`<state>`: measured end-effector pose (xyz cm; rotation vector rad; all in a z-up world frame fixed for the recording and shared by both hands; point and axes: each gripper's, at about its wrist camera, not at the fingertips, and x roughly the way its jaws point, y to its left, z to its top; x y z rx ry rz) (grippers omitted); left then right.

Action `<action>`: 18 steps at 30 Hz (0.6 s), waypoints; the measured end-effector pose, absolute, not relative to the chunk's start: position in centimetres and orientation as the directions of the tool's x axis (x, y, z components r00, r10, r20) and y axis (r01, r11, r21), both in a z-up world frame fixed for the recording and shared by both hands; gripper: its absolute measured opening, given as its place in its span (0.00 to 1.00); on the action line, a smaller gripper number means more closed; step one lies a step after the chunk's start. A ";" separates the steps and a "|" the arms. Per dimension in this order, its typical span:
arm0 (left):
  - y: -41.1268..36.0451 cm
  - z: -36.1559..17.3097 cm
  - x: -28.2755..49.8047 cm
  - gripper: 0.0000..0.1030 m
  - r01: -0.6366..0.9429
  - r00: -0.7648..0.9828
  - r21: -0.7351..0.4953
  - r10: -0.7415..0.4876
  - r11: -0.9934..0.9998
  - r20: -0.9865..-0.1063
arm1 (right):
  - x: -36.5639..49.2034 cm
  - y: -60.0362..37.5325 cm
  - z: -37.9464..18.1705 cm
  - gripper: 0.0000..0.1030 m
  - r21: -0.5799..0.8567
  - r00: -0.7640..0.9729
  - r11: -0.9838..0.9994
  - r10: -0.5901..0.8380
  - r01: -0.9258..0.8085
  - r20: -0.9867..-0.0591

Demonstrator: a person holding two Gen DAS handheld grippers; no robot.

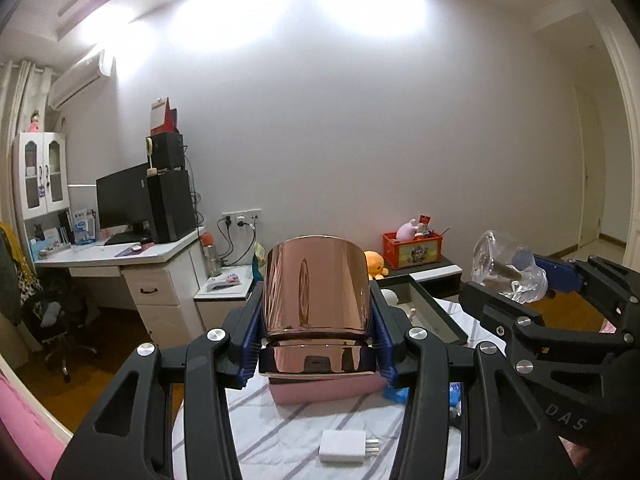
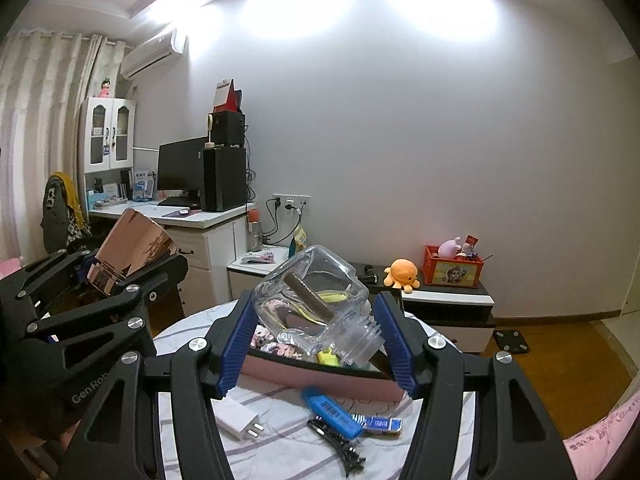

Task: Organize rigid objects
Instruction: 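Carry the glass bottle and rose-gold cup over the pink box and lower them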

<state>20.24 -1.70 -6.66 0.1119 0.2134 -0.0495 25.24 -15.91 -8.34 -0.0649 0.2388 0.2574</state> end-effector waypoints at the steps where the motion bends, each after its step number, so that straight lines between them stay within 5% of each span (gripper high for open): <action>1: -1.8 -6.7 20.8 0.46 0.062 0.975 0.107 -0.037 0.992 -0.218 | 25.8 -15.9 -8.3 0.60 -0.034 0.938 0.965 0.244 -0.260 -0.246; 11: -2.8 -8.3 29.4 0.46 0.081 0.952 0.123 -0.041 0.989 -0.303 | 32.7 -16.2 -9.7 0.60 -0.033 0.925 0.968 0.225 -0.247 -0.306; 18: -2.3 -12.7 38.7 0.46 0.096 0.878 0.127 -0.024 0.987 -0.478 | 40.5 -16.4 -13.4 0.60 -0.027 0.870 0.970 0.203 -0.241 -0.450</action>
